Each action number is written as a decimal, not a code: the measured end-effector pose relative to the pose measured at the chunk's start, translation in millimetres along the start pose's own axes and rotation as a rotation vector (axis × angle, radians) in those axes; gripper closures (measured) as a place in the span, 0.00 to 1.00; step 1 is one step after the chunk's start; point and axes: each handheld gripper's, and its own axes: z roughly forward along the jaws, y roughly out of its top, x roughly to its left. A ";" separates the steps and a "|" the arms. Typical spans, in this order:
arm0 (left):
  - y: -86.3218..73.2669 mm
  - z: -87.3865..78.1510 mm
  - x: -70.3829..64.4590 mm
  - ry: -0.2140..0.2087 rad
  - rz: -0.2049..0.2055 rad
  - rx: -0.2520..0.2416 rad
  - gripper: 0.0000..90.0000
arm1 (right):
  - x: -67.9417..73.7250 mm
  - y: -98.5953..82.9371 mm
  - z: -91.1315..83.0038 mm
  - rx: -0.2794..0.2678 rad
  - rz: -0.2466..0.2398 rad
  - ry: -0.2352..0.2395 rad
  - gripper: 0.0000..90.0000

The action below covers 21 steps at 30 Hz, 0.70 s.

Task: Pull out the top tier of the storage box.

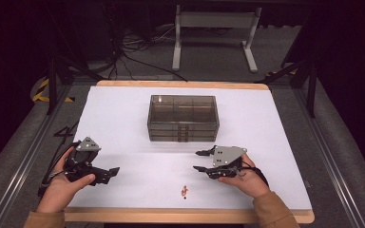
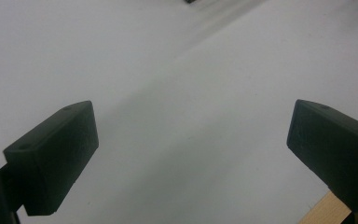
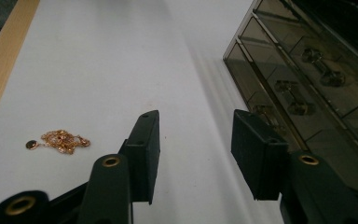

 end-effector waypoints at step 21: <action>1.2 -1.9 1.9 0.000 0.003 -0.008 0.03 | 10.5 3.7 1.1 0.054 -0.344 -0.146 0.60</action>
